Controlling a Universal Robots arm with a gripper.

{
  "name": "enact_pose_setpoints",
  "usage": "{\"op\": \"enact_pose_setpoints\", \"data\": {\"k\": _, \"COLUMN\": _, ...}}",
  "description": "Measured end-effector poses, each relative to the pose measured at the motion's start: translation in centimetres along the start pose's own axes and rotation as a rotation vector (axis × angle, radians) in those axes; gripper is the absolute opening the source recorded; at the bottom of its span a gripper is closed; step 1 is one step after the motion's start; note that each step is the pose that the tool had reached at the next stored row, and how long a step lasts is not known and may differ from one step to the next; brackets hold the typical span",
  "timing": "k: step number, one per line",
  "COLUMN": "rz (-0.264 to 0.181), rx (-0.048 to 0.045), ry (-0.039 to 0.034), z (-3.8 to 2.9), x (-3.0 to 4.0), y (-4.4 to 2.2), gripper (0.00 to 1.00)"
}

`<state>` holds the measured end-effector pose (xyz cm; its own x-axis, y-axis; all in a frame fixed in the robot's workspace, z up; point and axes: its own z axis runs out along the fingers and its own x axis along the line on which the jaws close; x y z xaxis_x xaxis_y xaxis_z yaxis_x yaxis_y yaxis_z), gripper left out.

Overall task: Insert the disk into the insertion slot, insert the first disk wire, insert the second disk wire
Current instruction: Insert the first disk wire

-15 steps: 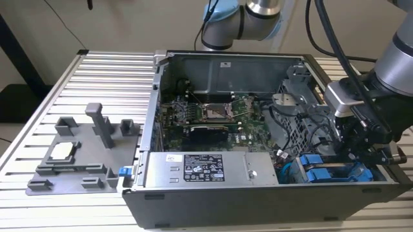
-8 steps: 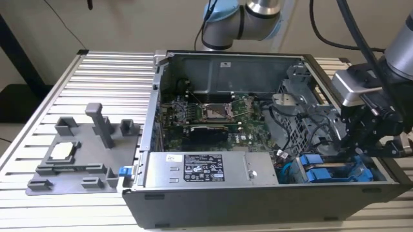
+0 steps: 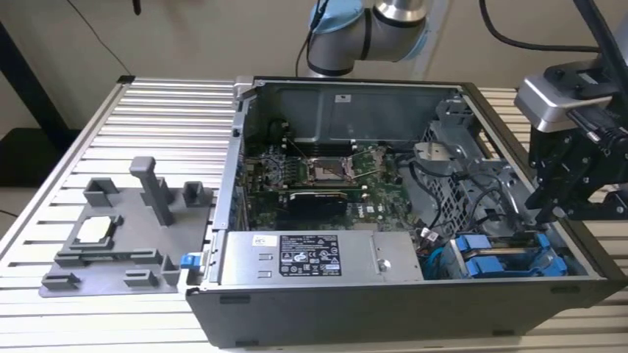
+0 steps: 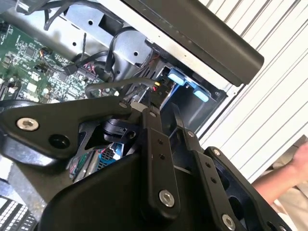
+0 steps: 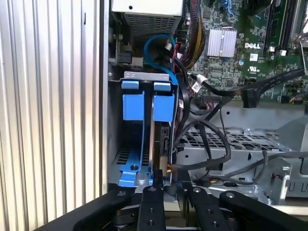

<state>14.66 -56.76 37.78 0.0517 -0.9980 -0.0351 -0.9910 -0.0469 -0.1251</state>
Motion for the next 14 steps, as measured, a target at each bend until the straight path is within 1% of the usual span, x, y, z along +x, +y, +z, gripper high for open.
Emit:
{"op": "enact_pose_setpoints", "data": {"k": 5, "rz": 0.000, "rx": 0.0000, "ry": -0.0001, "z": 0.00, "x": -0.01, "y": 0.01, "gripper": 0.27}}
{"op": "enact_pose_setpoints", "data": {"k": 10, "rz": 0.005, "rx": 0.0002, "ry": 0.0008, "z": 0.00, "x": -0.67, "y": 0.12, "gripper": 0.27}}
{"op": "enact_pose_setpoints", "data": {"k": 12, "rz": 0.007, "rx": 0.0003, "ry": -0.0002, "z": 0.01, "x": -0.90, "y": 0.24, "gripper": 0.27}}
{"op": "enact_pose_setpoints", "data": {"k": 13, "rz": 0.008, "rx": 0.0006, "ry": -0.0044, "z": -0.02, "x": -0.94, "y": 0.32, "gripper": 0.27}}
{"op": "enact_pose_setpoints", "data": {"k": 14, "rz": 0.010, "rx": 0.0012, "ry": -0.0169, "z": -0.02, "x": -0.97, "y": 0.43, "gripper": 0.27}}
